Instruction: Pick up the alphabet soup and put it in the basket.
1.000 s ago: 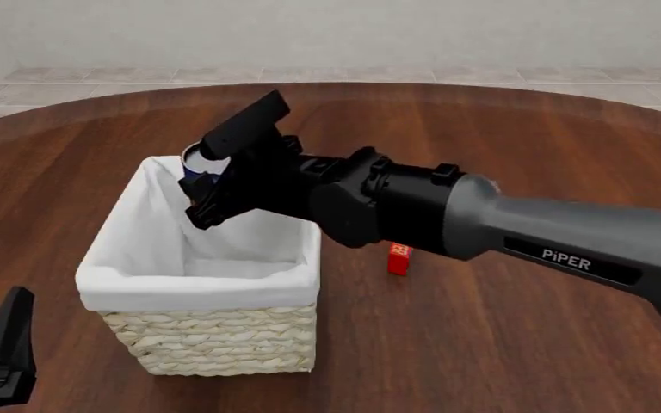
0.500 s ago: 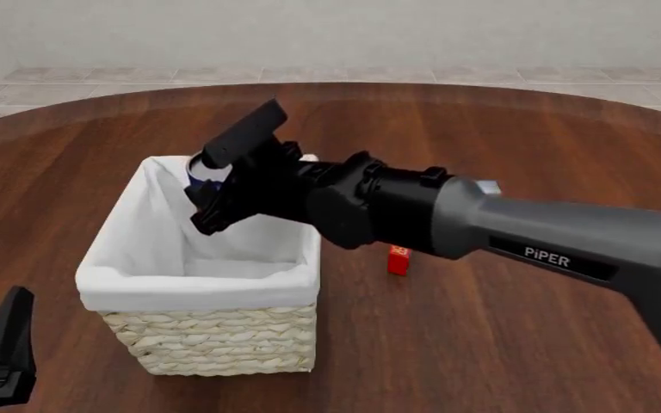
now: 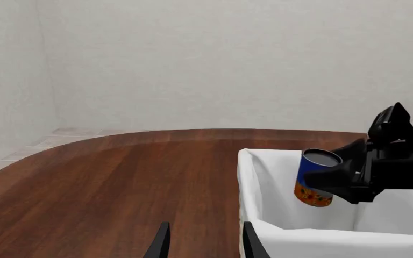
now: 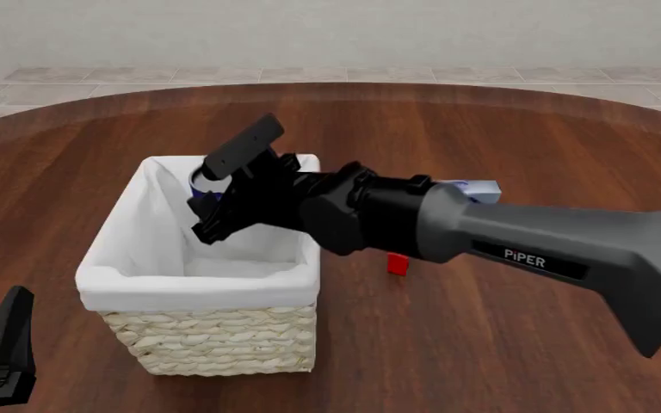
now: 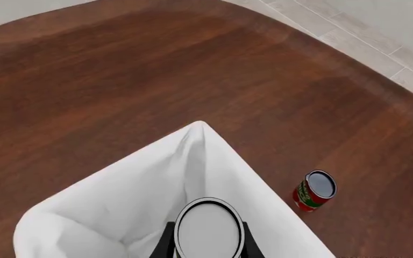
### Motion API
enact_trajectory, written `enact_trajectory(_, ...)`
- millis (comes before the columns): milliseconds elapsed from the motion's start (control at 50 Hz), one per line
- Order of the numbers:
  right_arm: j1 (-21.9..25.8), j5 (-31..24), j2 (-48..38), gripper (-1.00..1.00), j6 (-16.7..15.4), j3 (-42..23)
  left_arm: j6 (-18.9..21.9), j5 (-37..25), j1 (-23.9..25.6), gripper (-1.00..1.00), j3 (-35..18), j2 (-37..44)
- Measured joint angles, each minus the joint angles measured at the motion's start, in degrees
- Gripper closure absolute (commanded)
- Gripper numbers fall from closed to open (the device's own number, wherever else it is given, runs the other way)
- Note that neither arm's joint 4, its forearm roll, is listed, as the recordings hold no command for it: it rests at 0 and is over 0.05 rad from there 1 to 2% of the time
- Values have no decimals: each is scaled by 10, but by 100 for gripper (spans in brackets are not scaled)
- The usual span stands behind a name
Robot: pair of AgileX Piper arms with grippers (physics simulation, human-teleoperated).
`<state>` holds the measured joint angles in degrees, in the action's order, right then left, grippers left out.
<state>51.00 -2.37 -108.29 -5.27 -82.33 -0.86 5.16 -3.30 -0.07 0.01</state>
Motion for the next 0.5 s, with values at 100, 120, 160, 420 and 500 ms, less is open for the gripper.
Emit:
enact_trajectory(100,0,2,-6,100,2,1,0,0,0,-100,0,0)
enact_trajectory(120,0,2,-8,100,2,1,0,0,0,-100,0,0)
enact_trajectory(160,-1,2,-10,100,3,1,0,0,0,-100,0,0)
enact_trajectory(420,0,2,-25,100,3,1,-1,1,0,-100,0,0)
enact_trajectory(500,0,1,-29,100,3,1,-1,1,0,-100,0,0)
